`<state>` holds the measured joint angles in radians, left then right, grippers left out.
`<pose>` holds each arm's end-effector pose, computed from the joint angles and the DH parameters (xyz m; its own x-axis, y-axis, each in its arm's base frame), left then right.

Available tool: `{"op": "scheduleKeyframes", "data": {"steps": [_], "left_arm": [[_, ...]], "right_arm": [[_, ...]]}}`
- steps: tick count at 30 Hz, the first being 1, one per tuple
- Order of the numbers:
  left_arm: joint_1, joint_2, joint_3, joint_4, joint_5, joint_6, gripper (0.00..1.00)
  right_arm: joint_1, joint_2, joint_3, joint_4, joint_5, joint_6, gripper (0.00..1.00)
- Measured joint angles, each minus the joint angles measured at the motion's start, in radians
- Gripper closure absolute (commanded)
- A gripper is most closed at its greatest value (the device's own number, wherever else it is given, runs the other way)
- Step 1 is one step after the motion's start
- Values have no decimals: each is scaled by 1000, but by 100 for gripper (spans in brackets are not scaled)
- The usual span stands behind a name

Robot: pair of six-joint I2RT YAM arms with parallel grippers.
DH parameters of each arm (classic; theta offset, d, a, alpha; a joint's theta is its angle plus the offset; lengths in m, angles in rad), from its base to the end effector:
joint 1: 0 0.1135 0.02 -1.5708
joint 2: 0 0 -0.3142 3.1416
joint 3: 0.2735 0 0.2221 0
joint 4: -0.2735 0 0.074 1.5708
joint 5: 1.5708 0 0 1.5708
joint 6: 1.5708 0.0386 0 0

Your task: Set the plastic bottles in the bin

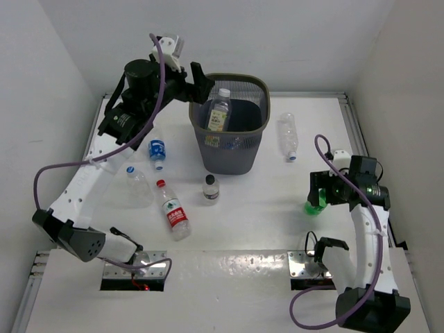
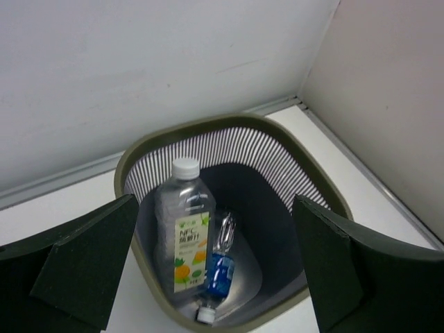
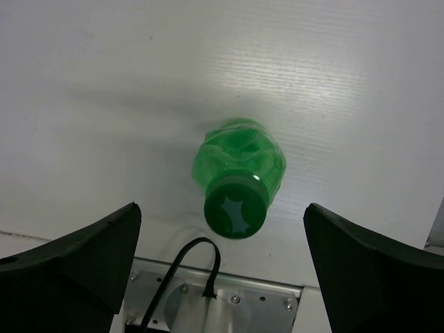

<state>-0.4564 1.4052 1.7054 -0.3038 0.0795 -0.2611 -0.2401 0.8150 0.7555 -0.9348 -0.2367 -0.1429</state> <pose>0.2385 -0.1205 0.5435 -0.1349 -0.2204 -0.9660 0.4925 0.8311 -0.2584 0.0821 -0.0108 0.2958 -0.8213 0.0585 -0.5675 -0.0100 0.9931 0.1170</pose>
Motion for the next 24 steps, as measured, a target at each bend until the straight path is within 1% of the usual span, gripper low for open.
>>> {"op": "scheduleKeyframes", "data": {"steps": [1, 5, 6, 8, 9, 12, 13, 14, 15, 18, 22, 24], "left_arm": [[0, -12, -13, -9, 0, 6, 1], [17, -76, -80, -50, -2, 21, 1], [25, -93, -98, -58, -4, 21, 1], [46, -122, -127, -74, -11, 24, 1], [60, -137, -140, -82, -13, 25, 1], [108, -175, -171, -117, -19, 25, 1], [125, -186, -177, -138, -19, 29, 1], [141, -192, -177, -161, -19, 36, 1], [164, -197, -174, -200, -18, 47, 1], [200, -196, -161, -277, -13, 73, 1], [270, -198, -153, -401, -6, 137, 1], [303, -204, -153, -449, -5, 180, 1]], "right_arm": [[0, 0, -11, 19, 2, -1, 2], [0, 11, -51, 83, 5, -8, 8], [0, 17, -59, 97, 6, -9, 14], [0, 32, -73, 126, 5, -12, 23], [0, 39, -79, 135, 5, -13, 32], [0, 58, -90, 154, -2, -20, 49], [0, 63, -91, 156, -5, -21, 60], [0, 64, -90, 161, -10, -27, 67], [0, 64, -88, 164, -17, -28, 83], [0, 66, -64, 143, -37, -20, 99], [0, 78, 64, 61, -89, -5, 100], [0, 124, 260, -2, -137, 16, 100]]}}
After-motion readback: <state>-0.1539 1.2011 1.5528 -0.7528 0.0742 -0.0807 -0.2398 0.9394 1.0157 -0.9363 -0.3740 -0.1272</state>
